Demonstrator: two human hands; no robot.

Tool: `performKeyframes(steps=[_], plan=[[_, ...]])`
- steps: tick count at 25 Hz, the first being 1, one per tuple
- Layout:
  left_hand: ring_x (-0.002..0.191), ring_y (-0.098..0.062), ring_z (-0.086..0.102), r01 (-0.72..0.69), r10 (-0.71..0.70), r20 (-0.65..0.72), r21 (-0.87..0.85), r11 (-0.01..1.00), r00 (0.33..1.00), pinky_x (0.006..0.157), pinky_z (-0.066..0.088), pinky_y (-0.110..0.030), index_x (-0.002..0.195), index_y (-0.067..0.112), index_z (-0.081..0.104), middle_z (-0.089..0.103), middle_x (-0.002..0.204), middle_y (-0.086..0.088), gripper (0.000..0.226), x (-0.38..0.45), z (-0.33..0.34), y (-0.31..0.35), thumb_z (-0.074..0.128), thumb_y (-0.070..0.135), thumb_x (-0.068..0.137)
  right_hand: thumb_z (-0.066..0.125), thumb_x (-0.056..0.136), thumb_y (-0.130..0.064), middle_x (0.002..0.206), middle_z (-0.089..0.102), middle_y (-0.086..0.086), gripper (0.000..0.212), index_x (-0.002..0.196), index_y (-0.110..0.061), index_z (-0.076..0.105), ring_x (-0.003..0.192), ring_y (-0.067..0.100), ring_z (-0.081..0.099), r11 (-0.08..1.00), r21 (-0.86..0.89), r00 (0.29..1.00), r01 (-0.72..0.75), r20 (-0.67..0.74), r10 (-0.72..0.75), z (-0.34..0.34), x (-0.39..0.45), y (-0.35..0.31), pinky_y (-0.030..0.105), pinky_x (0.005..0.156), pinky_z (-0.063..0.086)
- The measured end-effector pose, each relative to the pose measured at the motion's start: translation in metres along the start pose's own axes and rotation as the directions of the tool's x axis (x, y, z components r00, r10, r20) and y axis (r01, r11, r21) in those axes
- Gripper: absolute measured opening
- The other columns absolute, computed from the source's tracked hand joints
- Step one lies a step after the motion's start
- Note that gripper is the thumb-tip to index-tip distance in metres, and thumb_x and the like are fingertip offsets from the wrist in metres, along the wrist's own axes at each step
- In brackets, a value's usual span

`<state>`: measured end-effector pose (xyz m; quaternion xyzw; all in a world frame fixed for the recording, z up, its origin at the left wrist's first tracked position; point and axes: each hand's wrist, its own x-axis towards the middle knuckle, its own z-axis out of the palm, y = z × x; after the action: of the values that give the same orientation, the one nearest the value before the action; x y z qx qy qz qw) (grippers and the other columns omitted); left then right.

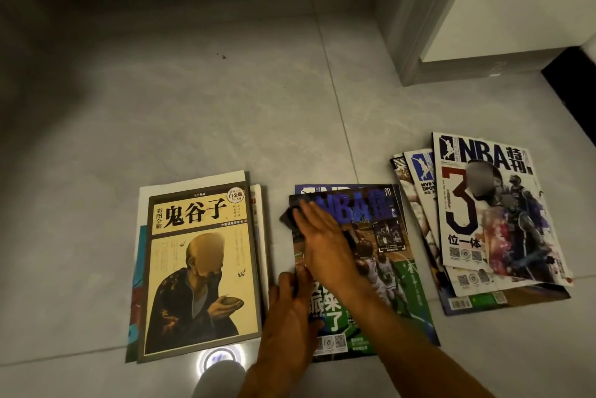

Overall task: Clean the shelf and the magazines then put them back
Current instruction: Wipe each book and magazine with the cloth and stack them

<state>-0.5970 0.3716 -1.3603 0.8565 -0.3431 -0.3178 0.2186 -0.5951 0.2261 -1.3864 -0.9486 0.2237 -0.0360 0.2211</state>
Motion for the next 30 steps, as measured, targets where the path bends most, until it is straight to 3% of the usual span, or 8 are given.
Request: performKeyframes(steps=[2, 6, 9, 12, 17, 22, 27, 30], plan=[[0.137, -0.015, 0.021, -0.007, 0.007, 0.017, 0.044, 0.999, 1.000, 0.113, 0.031, -0.025, 0.148, 0.036, -0.017, 0.007, 0.146, 0.004, 0.101, 0.000, 0.001, -0.004, 0.064, 0.031, 0.088, 0.054, 0.087, 0.007, 0.159, 0.007, -0.003, 0.076, 0.151, -0.020, 0.022, 0.146, 0.015, 0.004, 0.994, -0.023, 0.993, 0.104, 0.061, -0.102, -0.014, 0.004, 0.030, 0.035, 0.120, 0.005], [0.137, -0.012, 0.017, -0.007, 0.006, 0.013, 0.106, 0.994, 1.000, 0.112, 0.025, -0.020, 0.147, 0.030, -0.025, 0.003, 0.150, 0.002, 0.105, 0.000, -0.001, -0.004, 0.062, 0.036, 0.090, 0.055, 0.091, -0.003, 0.161, 0.011, 0.001, 0.070, 0.151, -0.019, 0.024, 0.148, 0.021, 0.009, 0.938, 0.089, 0.930, -0.335, -0.131, 0.344, -0.022, 0.003, 0.054, 0.038, 0.121, 0.010], [0.137, -0.013, 0.022, -0.005, 0.003, 0.026, 0.077, 0.997, 1.000, 0.112, 0.028, -0.022, 0.151, 0.030, -0.015, 0.006, 0.150, 0.003, 0.102, -0.001, 0.000, -0.003, 0.065, 0.034, 0.087, 0.056, 0.088, 0.002, 0.160, 0.011, 0.001, 0.075, 0.151, -0.020, 0.021, 0.148, 0.019, 0.006, 0.994, 0.098, 0.999, -0.045, -0.016, 0.046, 0.001, -0.003, 0.002, 0.041, 0.122, 0.011], [0.135, -0.012, 0.022, -0.027, 0.027, 0.001, 0.062, 0.998, 1.000, 0.111, 0.026, -0.019, 0.151, 0.029, -0.014, 0.009, 0.149, 0.003, 0.101, 0.001, 0.001, -0.002, 0.065, 0.032, 0.088, 0.062, 0.080, 0.006, 0.157, 0.027, 0.003, 0.076, 0.147, -0.018, 0.035, 0.146, 0.024, 0.021, 0.970, -0.002, 0.967, 0.244, 0.071, -0.243, -0.003, 0.013, 0.016, 0.046, 0.119, 0.022], [0.139, -0.013, 0.020, 0.070, -0.070, 0.012, -0.060, 0.996, 0.997, 0.108, 0.022, -0.009, 0.150, 0.032, -0.010, 0.010, 0.150, 0.005, 0.095, -0.001, 0.003, -0.001, 0.063, 0.033, 0.090, 0.074, 0.070, 0.000, 0.142, 0.051, 0.000, 0.068, 0.134, -0.018, 0.056, 0.121, 0.028, 0.046, 0.995, 0.012, 0.990, -0.096, -0.106, 0.097, -0.009, 0.012, 0.021, 0.043, 0.101, 0.044], [0.137, -0.015, 0.025, 0.102, -0.107, -0.048, -0.102, 0.990, 0.993, 0.115, 0.026, -0.032, 0.134, 0.033, -0.036, 0.017, 0.154, 0.004, 0.116, 0.000, 0.004, 0.002, 0.069, 0.035, 0.084, 0.064, 0.072, 0.010, 0.132, 0.060, -0.005, 0.056, 0.120, -0.019, 0.067, 0.116, 0.020, 0.048, 0.958, 0.152, 0.970, 0.242, -0.074, -0.234, 0.000, -0.037, 0.025, 0.033, 0.097, 0.044], [0.139, -0.017, 0.022, 0.124, -0.127, -0.016, -0.135, 0.983, 0.992, 0.116, 0.021, -0.034, 0.131, 0.036, -0.036, 0.019, 0.155, 0.006, 0.116, -0.002, 0.005, 0.001, 0.067, 0.046, 0.079, 0.065, 0.072, 0.016, 0.134, 0.058, -0.002, 0.061, 0.123, -0.016, 0.066, 0.115, 0.024, 0.043, 0.948, 0.304, 0.992, -0.089, -0.063, 0.113, 0.000, 0.045, 0.022, 0.038, 0.102, 0.042], [0.139, -0.017, 0.024, 0.125, -0.129, -0.022, -0.147, 0.981, 0.991, 0.117, 0.023, -0.035, 0.133, 0.040, -0.034, 0.021, 0.154, 0.005, 0.118, -0.004, 0.002, 0.003, 0.072, 0.035, 0.080, 0.060, 0.076, 0.017, 0.136, 0.056, -0.005, 0.060, 0.124, -0.019, 0.065, 0.119, 0.019, 0.041, 0.944, 0.325, 0.996, -0.052, -0.049, 0.072, -0.001, 0.032, 0.019, 0.035, 0.101, 0.043]])
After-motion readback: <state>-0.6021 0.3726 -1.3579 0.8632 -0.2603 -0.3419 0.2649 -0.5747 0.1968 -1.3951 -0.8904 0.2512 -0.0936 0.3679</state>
